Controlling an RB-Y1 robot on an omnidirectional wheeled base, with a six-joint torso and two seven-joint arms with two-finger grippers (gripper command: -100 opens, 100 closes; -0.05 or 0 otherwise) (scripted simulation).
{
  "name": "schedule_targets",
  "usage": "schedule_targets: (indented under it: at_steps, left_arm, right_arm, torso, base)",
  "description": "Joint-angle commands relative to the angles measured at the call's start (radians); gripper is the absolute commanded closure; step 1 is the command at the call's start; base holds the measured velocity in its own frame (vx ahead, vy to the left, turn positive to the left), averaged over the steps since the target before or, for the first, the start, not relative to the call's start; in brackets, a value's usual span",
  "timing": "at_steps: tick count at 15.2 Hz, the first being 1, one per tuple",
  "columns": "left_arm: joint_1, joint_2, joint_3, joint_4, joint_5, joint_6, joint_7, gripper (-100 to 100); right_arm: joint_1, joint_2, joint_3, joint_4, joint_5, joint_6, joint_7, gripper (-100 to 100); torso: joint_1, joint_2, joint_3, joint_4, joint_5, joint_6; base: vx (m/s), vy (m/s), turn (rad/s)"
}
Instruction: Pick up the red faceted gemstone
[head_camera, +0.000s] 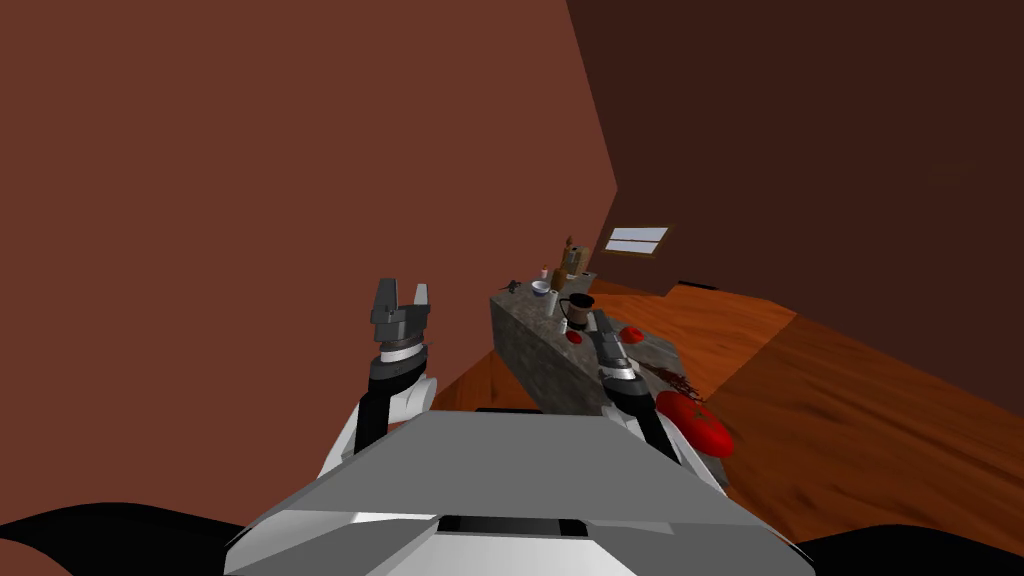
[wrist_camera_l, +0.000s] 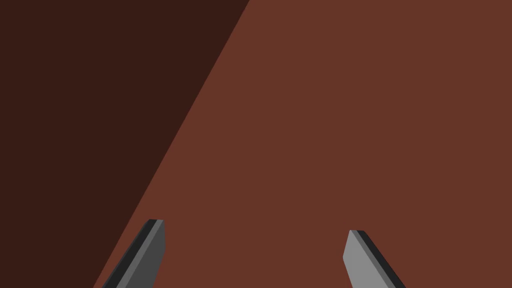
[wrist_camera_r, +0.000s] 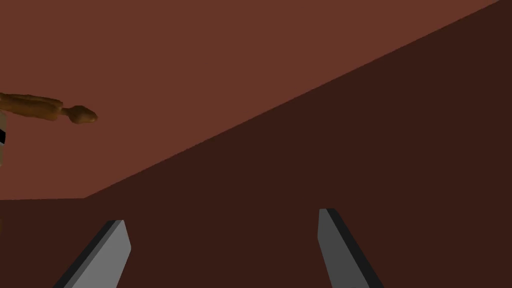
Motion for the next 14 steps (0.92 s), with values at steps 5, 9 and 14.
schedule_targets:
  at_steps: [5,9,14]
  left_arm:
    - [0.0,0.0,0.0,0.0,0.0,0.0,0.0,0]
    - [0.0,0.0,0.0,0.0,0.0,0.0,0.0,0]
    - [0.0,0.0,0.0,0.0,0.0,0.0,0.0,0]
  right_arm:
    - [0.02,-0.112,0.009,0.044,0.033,0.038,-0.009,-100]
    - [0.034,-0.181,0.017,0.073,0.056,0.063,-0.014,-100]
    - [0.055,-0.292,0.03,0.122,0.095,0.104,-0.021,-100]
  torso:
    - [0.0,0.0,0.0,0.0,0.0,0.0]
    - [0.0,0.0,0.0,0.0,0.0,0.0]
    - [0.0,0.0,0.0,0.0,0.0,0.0]
  base:
    - [0.003,0.018,0.053]
    - [0.004,0.016,0.05]
    - [0.006,0.018,0.064]
